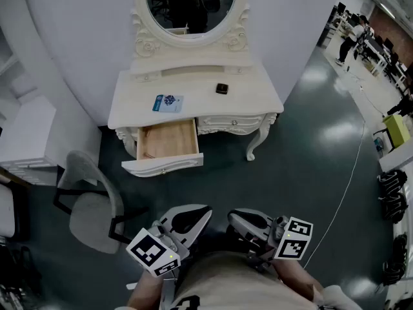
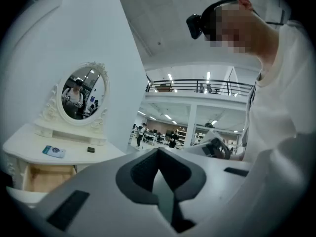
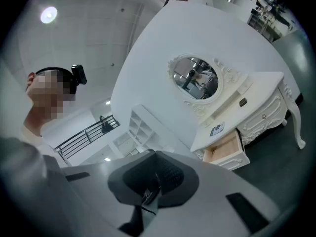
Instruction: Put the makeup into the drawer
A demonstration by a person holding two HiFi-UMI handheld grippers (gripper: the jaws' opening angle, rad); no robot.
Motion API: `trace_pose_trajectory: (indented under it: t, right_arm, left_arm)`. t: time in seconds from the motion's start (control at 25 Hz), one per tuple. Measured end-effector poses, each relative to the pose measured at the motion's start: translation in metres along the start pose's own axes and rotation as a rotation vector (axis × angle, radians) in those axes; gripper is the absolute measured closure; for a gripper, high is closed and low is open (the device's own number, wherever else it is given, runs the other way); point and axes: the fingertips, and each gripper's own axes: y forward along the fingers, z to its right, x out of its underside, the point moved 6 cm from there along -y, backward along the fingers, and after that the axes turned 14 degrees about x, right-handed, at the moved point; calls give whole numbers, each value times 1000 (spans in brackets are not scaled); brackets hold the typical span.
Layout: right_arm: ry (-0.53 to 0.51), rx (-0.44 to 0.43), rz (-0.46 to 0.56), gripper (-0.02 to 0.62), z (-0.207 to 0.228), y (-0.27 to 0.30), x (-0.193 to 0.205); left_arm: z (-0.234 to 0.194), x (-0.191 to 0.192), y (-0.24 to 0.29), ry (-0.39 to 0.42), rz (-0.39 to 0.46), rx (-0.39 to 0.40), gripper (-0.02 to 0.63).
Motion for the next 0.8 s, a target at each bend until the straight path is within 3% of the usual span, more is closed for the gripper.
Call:
trace_pose_trajectory:
  t: [0.08, 0.16, 0.32, 0.64, 0.8]
  right_arm:
    - [-11, -13, -16, 568, -8, 4, 2]
    - [-36, -32, -37, 568, -16, 10, 5]
    - [-70, -60, -70, 568, -25, 19, 10]
    - [-44, -18, -38, 568, -9, 12, -1]
    - [-122, 3, -67, 568, 1, 15, -5]
  left_arm:
    - [4, -13, 4, -67, 77, 66, 552]
    - [8, -24, 7, -77, 113, 99, 552]
    - [10, -26, 2, -1, 57, 51, 552]
    - [0, -15, 2, -55, 47, 26, 552]
    - [-3, -9, 17, -64, 16, 55, 552]
